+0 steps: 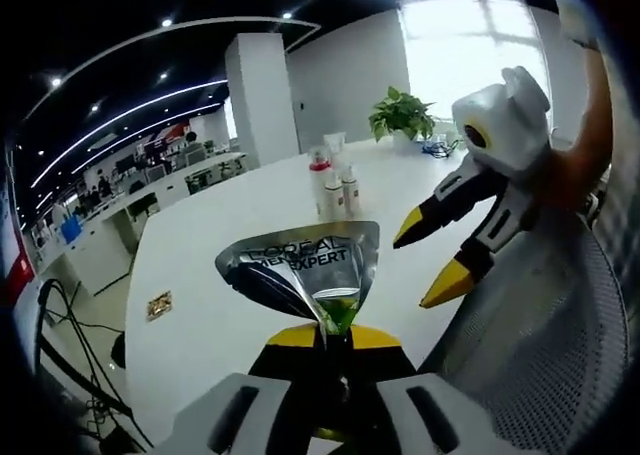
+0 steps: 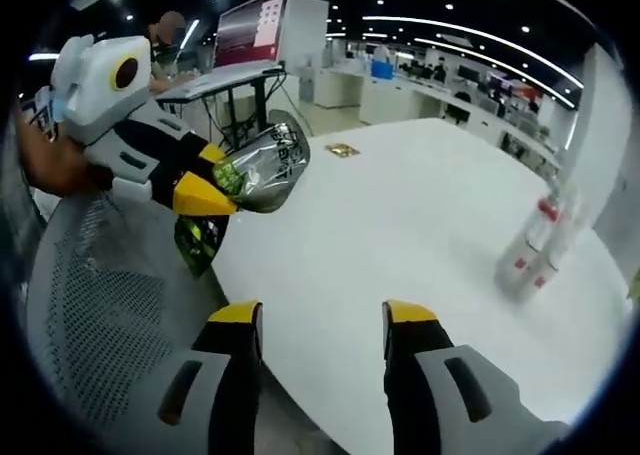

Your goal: Arrange the skincare products in the storage area until every visible bottle or jar stands upright without overlapping.

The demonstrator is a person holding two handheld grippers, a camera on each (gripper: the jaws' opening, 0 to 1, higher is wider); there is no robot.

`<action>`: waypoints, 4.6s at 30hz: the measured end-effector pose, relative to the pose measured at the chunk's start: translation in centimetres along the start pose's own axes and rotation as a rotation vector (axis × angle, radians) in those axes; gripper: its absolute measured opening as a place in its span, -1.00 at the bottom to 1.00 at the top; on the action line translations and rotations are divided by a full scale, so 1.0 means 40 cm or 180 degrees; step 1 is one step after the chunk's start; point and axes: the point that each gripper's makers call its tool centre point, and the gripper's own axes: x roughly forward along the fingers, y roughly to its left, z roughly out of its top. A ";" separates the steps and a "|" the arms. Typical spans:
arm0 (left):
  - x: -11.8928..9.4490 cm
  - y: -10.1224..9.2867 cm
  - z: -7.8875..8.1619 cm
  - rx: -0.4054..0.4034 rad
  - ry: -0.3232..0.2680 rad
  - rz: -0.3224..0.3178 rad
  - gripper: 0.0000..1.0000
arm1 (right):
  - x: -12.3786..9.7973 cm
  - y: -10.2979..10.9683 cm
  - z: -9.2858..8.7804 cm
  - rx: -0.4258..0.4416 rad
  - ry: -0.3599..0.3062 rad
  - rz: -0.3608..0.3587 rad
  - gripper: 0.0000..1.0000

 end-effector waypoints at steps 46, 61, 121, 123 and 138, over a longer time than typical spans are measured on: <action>-0.026 -0.038 0.063 -0.0181 -0.0445 -0.0195 -0.67 | 0.025 0.077 0.232 0.2647 -0.1133 0.1336 -0.89; -0.028 -0.029 0.071 -0.0640 -0.0505 -0.0271 0.00 | -0.052 -0.006 0.194 0.2600 -0.1179 0.1208 -0.94; -0.156 -0.137 0.194 -0.2123 -0.0917 -0.2235 -0.99 | -0.167 0.175 0.204 0.1999 -0.1168 0.2659 -0.80; -0.154 -0.137 0.191 -0.2131 -0.0893 -0.2221 -0.99 | -0.171 0.174 0.199 0.2022 -0.1144 0.2667 -0.86; -0.166 -0.150 0.198 -0.2194 -0.0891 -0.2422 -0.99 | -0.209 0.172 0.204 0.2384 -0.1148 0.2808 -1.00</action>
